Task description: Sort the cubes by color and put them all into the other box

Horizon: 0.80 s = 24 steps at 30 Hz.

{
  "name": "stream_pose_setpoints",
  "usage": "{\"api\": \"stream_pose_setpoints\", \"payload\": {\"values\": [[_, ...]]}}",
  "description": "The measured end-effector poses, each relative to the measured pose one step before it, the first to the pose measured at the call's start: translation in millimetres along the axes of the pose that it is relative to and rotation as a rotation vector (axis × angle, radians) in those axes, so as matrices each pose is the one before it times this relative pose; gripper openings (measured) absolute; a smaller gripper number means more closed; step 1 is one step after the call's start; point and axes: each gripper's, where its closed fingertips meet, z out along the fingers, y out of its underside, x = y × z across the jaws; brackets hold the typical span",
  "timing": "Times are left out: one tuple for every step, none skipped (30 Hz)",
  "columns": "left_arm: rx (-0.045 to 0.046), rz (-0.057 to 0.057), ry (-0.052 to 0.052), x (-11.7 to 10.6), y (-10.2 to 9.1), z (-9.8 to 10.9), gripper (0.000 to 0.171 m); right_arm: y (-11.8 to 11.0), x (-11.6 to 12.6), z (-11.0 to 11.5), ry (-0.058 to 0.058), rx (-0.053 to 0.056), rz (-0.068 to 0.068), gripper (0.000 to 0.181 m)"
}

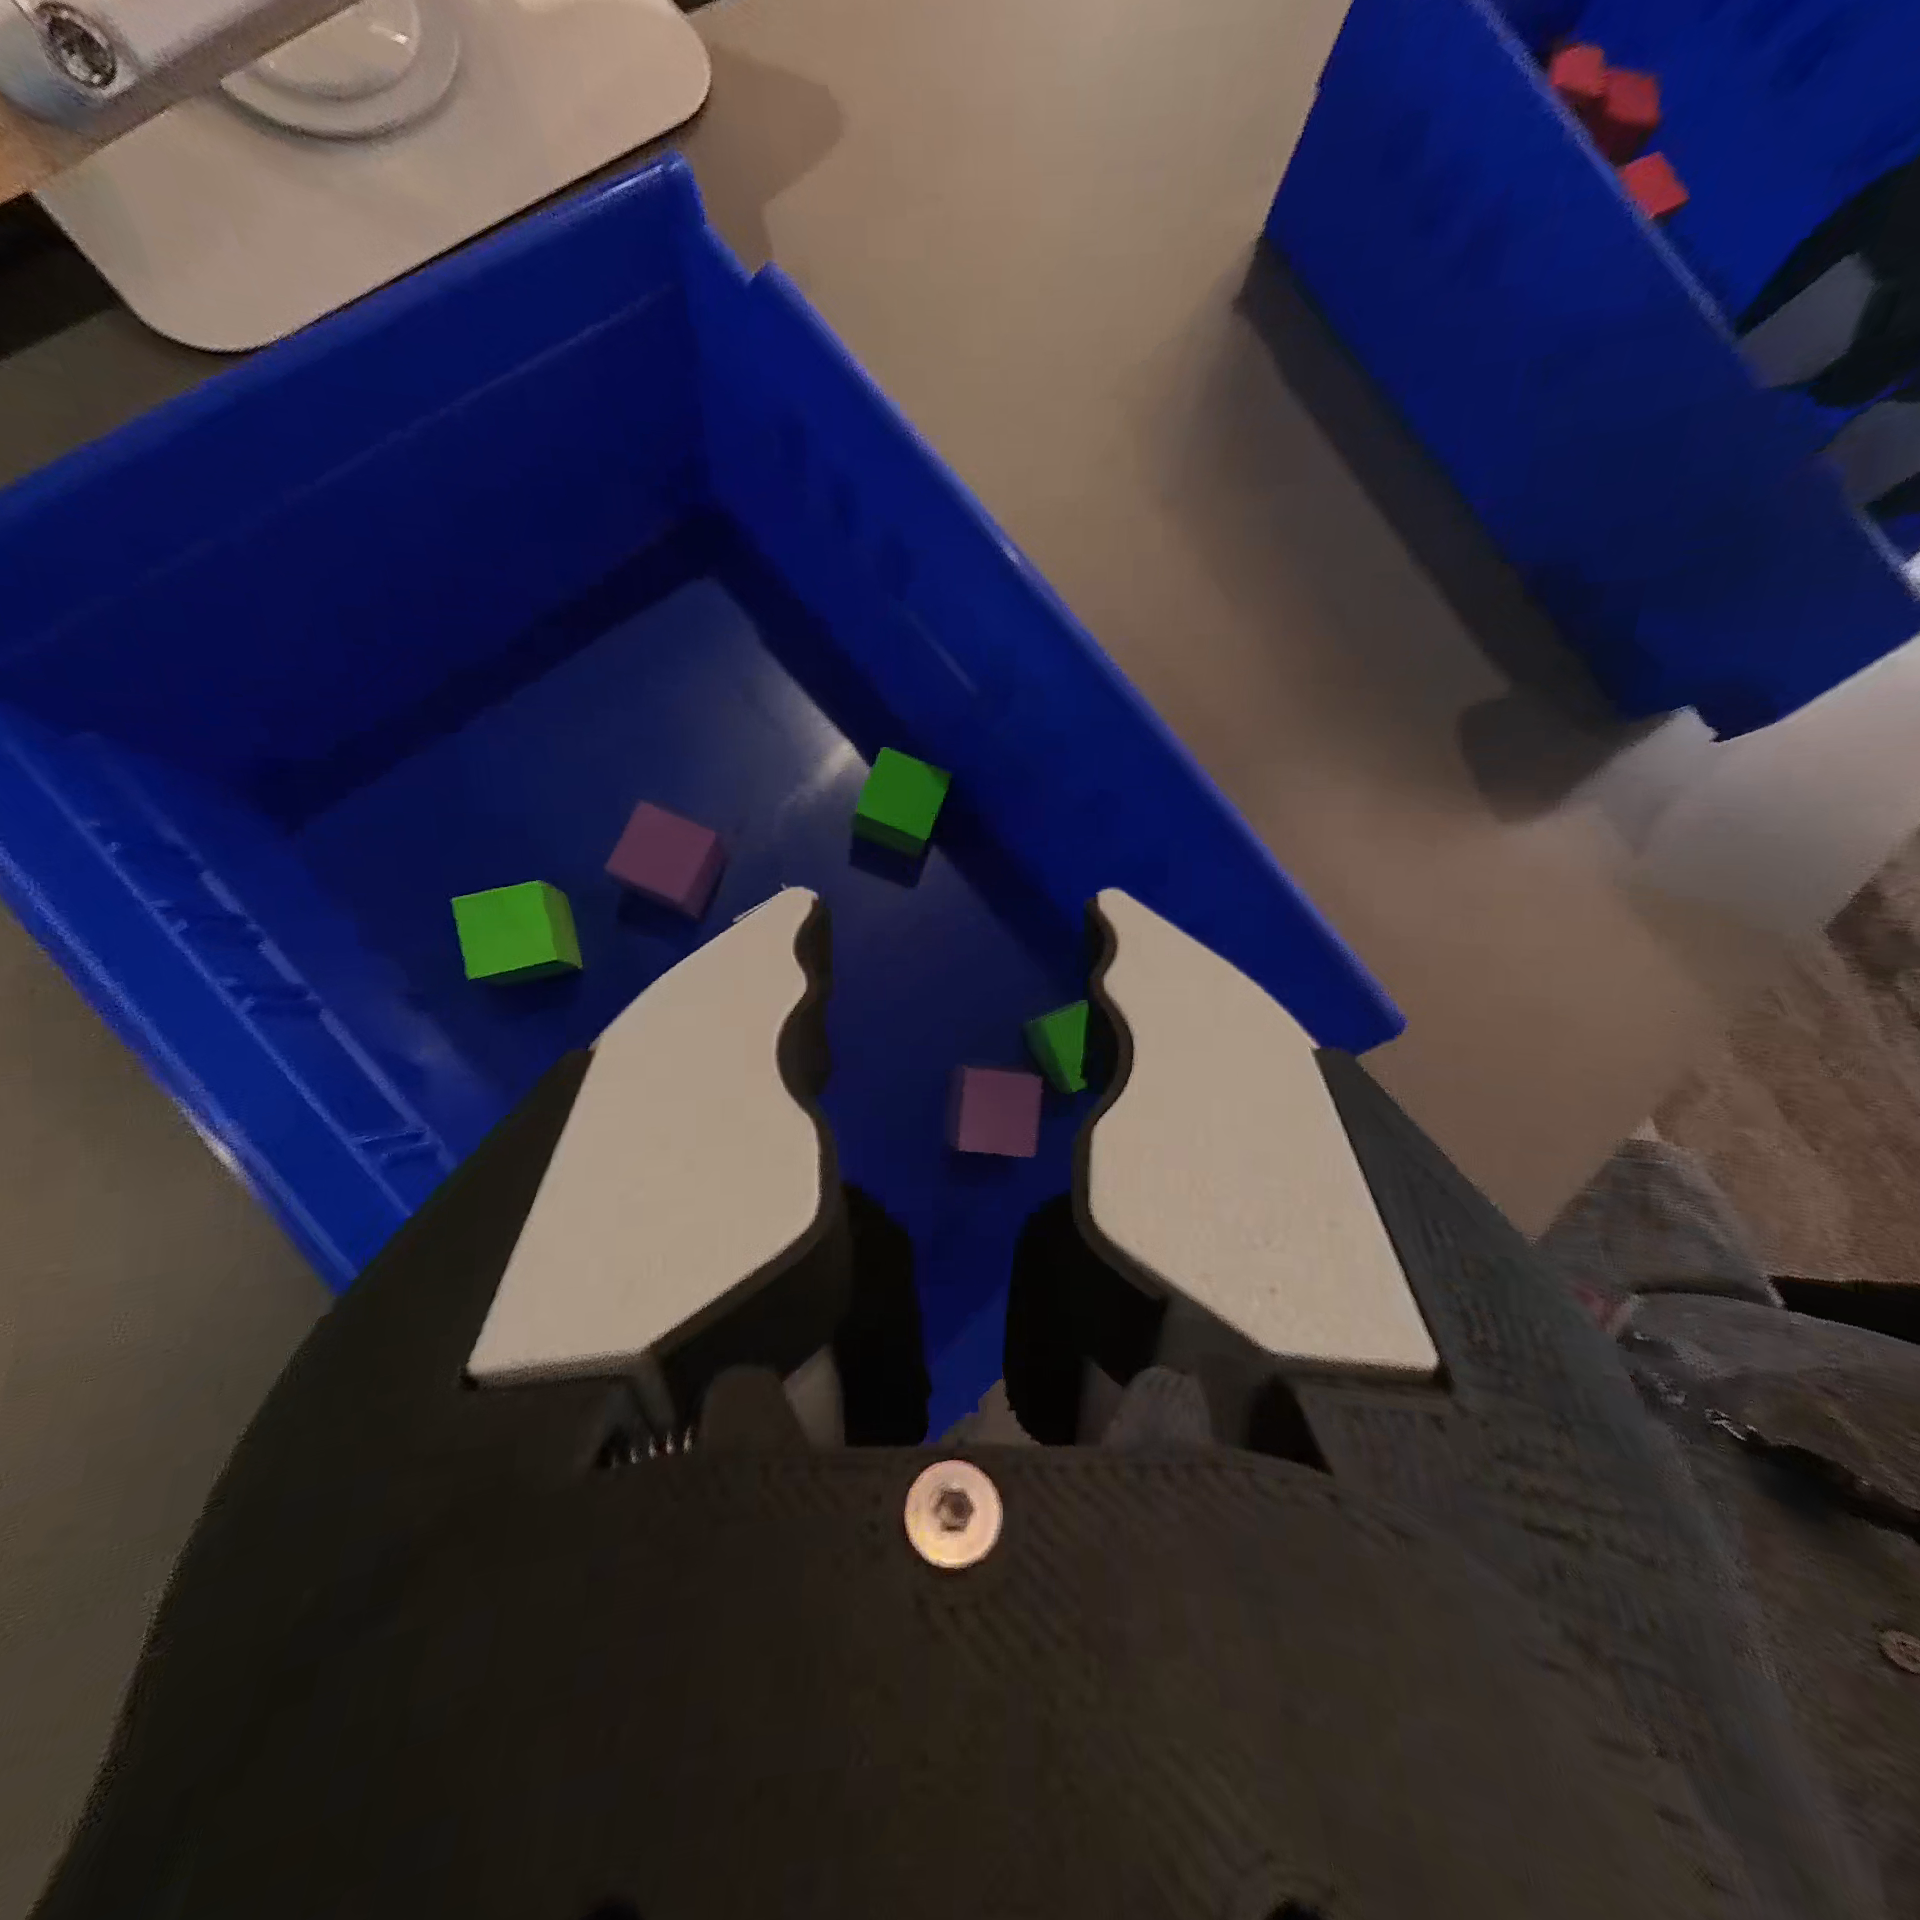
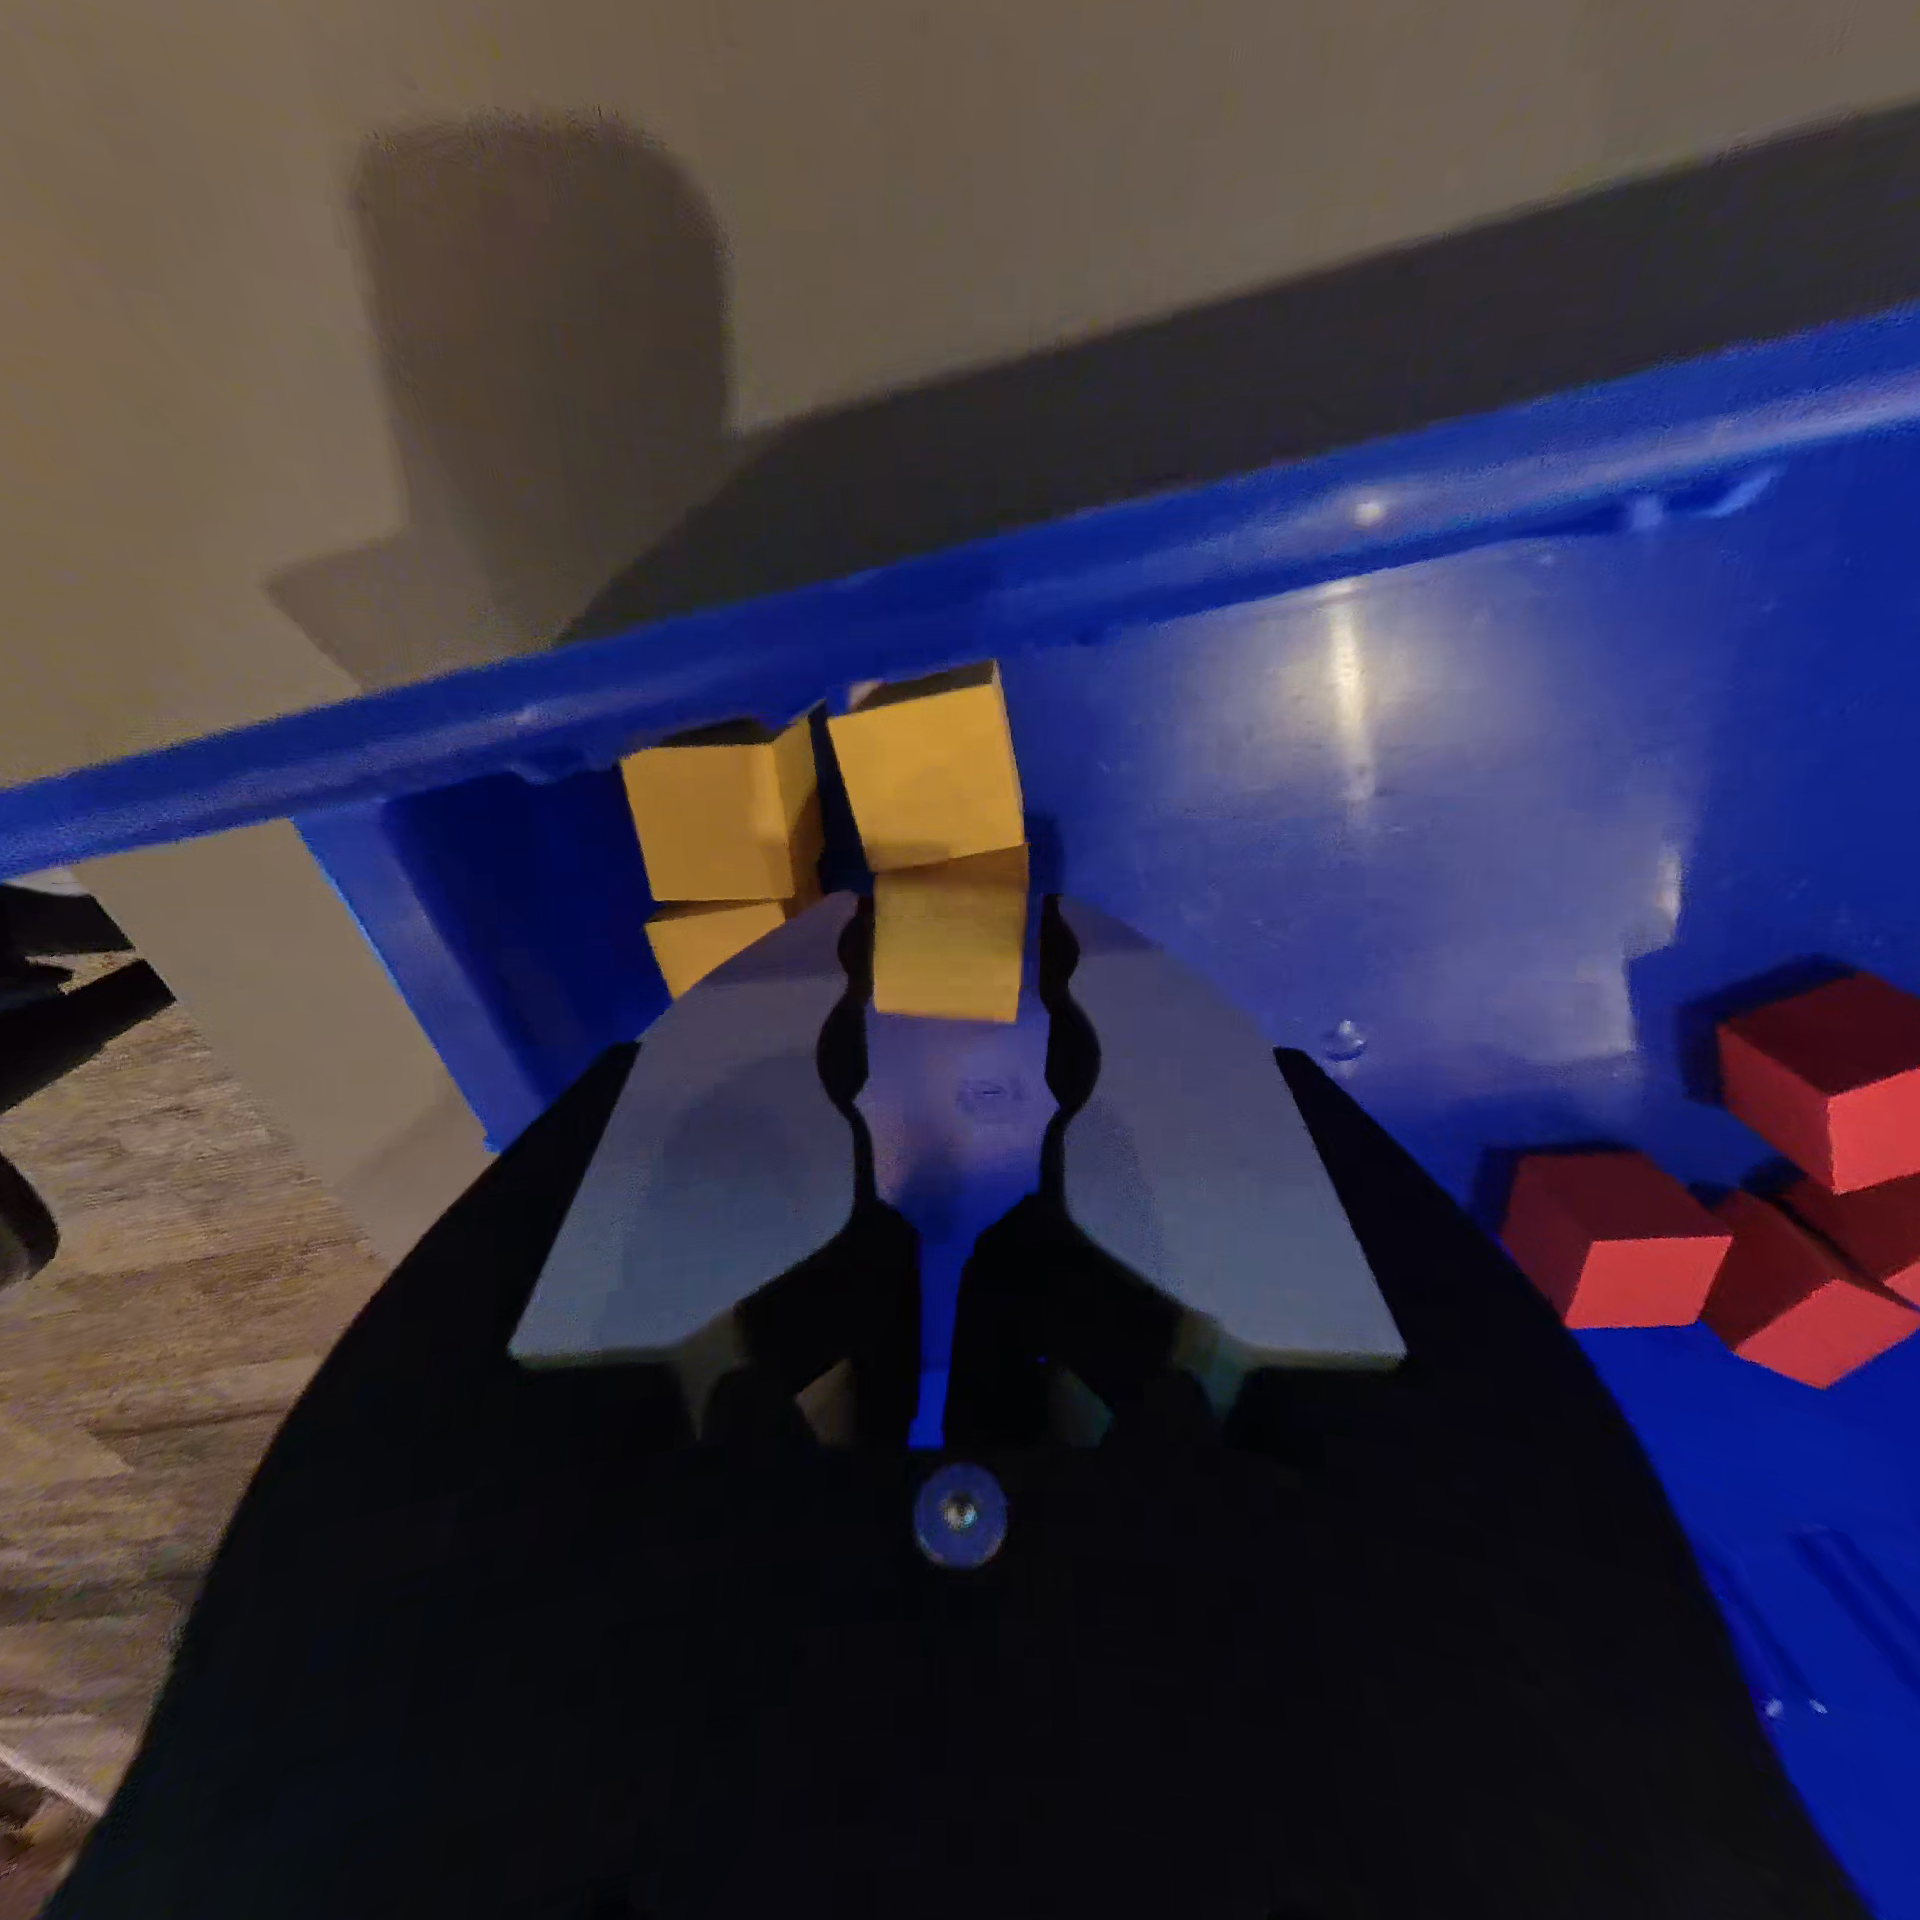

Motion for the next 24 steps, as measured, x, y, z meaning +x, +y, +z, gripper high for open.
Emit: {"api": "stream_pose_setpoints", "payload": {"values": [[-0.01404,0.0038,-0.0173,-3.93,1.34,1.19,0.047,-1.23,1.72,-3.41,0.0060,0.0175,0.0099,0.033],[-0.01529,0.0030,-0.0197,-4.60,1.45,1.19,0.047,-1.07,2.28,-4.68,0.0117,0.0208,0.0115,0.036],[-0.01762,0.0019,-0.0210,-5.03,1.89,1.63,0.047,-0.56,2.11,-5.42,0.0097,0.0204,0.0142,0.040],[-0.02691,-0.0012,-0.0246,-5.69,3.21,2.66,0.048,0.60,2.24,-6.12,0.0145,0.0147,0.0146,0.042],[-0.03543,-0.0043,-0.0301,-6.75,4.26,4.02,0.047,0.32,2.75,-6.66,0.0224,0.0180,0.0158,0.049],[-0.02885,-0.0009,-0.0200,-5.33,2.83,5.45,0.049,-0.67,1.92,-7.00,0.0174,0.0233,0.0144,0.050],[-0.01750,0.0009,-0.0108,-4.03,0.83,6.65,0.049,-0.35,2.13,-7.20,0.0218,0.0201,0.0087,0.049],[-0.01911,0.0000,-0.0086,-4.12,-0.04,7.78,0.049,-0.69,2.68,-7.60,0.0310,0.0226,0.0025,0.048],[-0.02642,0.0104,0.0015,-2.66,-0.80,8.89,0.049,-0.74,1.75,-7.11,0.0320,0.0164,-0.0021,0.046],[-0.03325,0.0322,0.0062,-1.55,-1.32,9.57,0.049,-1.04,0.08,-6.65,0.0285,0.0117,-0.0081,0.044],[-0.04973,0.0518,-0.0067,-3.19,0.01,9.90,0.048,-2.92,-0.84,-6.54,0.0255,0.0239,-0.0127,0.043],[-0.06908,0.0658,-0.0256,-5.60,2.37,9.42,0.048,-3.74,-1.62,-6.16,0.0193,0.0281,-0.0114,0.041],[-0.07173,0.0750,-0.0359,-6.94,3.22,8.55,0.047,-2.45,-2.59,-5.75,0.0144,0.0190,-0.0094,0.040],[-0.06182,0.0686,-0.0326,-6.53,3.01,8.10,0.047,-0.68,-3.09,-4.84,0.0110,0.0050,-0.0110,0.038],[-0.04938,0.0499,-0.0164,-4.41,1.87,7.77,0.047,-0.02,-1.80,-4.08,0.0177,0.0013,-0.0100,0.038],[-0.03182,0.0276,-0.0006,-2.32,0.14,7.15,0.047,0.50,-2.25,-3.41,0.0134,-0.0017,-0.0080,0.037],[-0.02016,0.0140,0.0116,-0.31,-1.06,6.29,0.049,0.88,-2.15,-2.82,0.0108,-0.0051,-0.0073,0.037],[-0.01209,0.0138,0.0092,-0.03,-1.58,5.09,0.052,0.47,-1.44,-2.69,0.0145,-0.0015,-0.0072,0.036],[-0.00080,0.0153,-0.0014,-0.92,-2.14,3.96,0.054,0.07,-1.76,-2.63,0.0100,0.0037,-0.0073,0.036],[-0.00227,0.0127,0.0034,-0.02,-1.29,3.80,0.054,-0.06,-1.09,-2.43,0.0086,0.0065,-0.0022,0.035],[-0.01089,0.0042,0.0093,0.53,0.41,3.90,0.053,0.66,-0.60,-2.19,0.0074,0.0029,0.0020,0.034],[-0.01846,-0.0034,0.0091,0.08,1.77,4.19,0.053,0.72,-0.59,-2.19,0.0078,0.0028,-0.0004,0.034],[-0.02167,-0.0042,0.0186,1.25,2.58,3.81,0.046,-0.09,0.24,-2.18,0.0127,0.0060,-0.0031,0.032],[-0.00925,-0.0124,0.0244,1.47,1.33,1.48,0.032,-0.88,0.05,-2.06,0.0118,0.0071,-0.0040,0.032]]}}
